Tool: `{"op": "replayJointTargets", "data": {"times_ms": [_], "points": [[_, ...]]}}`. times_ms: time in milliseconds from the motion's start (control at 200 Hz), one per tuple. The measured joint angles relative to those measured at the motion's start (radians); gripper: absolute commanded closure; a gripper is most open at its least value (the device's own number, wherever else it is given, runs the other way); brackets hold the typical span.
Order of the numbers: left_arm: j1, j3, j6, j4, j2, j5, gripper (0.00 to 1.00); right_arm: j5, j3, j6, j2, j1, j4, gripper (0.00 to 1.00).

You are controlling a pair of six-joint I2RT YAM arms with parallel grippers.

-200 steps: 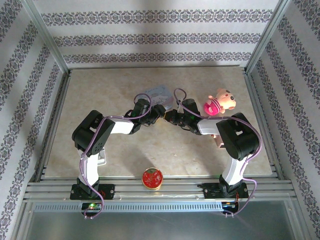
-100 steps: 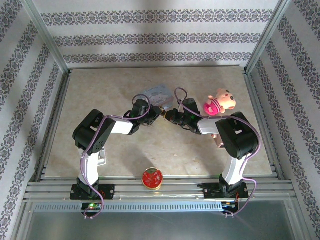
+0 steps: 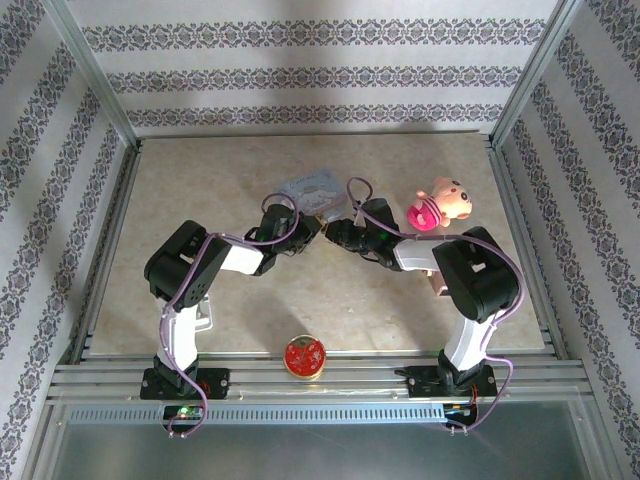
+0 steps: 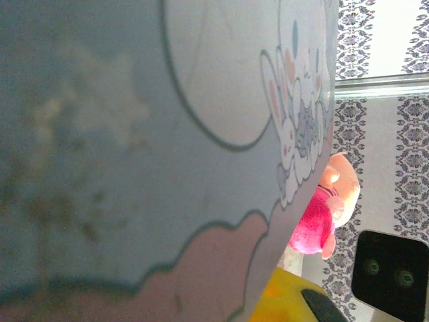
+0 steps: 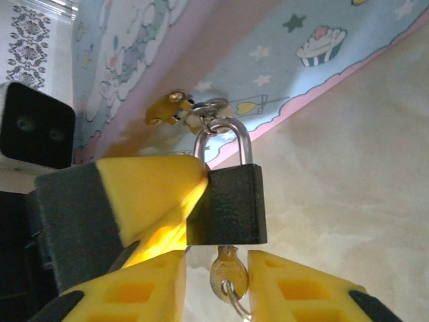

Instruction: Unlock the padlock with the key

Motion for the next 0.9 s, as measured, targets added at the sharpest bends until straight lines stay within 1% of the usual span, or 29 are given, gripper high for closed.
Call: {"op": "replayJointTargets", "data": {"times_ms": [115,220,315,385,490,600,775,899], "points": [[0.000,-0.024,0.002,-0.006,-0.023,0.010,1.00,0.024,-0.030,-0.005,-0.072,0.010,-0.022,0.66],[0.000,-0.026,0.009,-0.053,-0.045,0.027,1.00,0.056,-0.051,-0.026,-0.150,0.023,-0.059,0.67],[0.000,-0.027,0.019,-0.134,-0.079,0.049,1.00,0.096,-0.060,-0.057,-0.209,0.042,-0.120,0.70],[0.000,-0.027,0.032,-0.203,-0.109,0.066,1.00,0.137,-0.060,-0.090,-0.245,0.065,-0.187,0.71],[0.000,-0.027,0.055,-0.315,-0.158,0.087,1.00,0.213,-0.055,-0.153,-0.289,0.126,-0.312,0.71],[0.000,-0.018,0.074,-0.407,-0.188,0.109,1.00,0.280,-0.034,-0.204,-0.301,0.183,-0.419,0.73],[0.000,0.019,0.090,-0.491,-0.190,0.137,1.00,0.382,0.027,-0.265,-0.290,0.266,-0.552,0.73],[0.000,0.034,0.095,-0.527,-0.190,0.154,1.00,0.455,0.105,-0.300,-0.252,0.325,-0.627,0.70]]}}
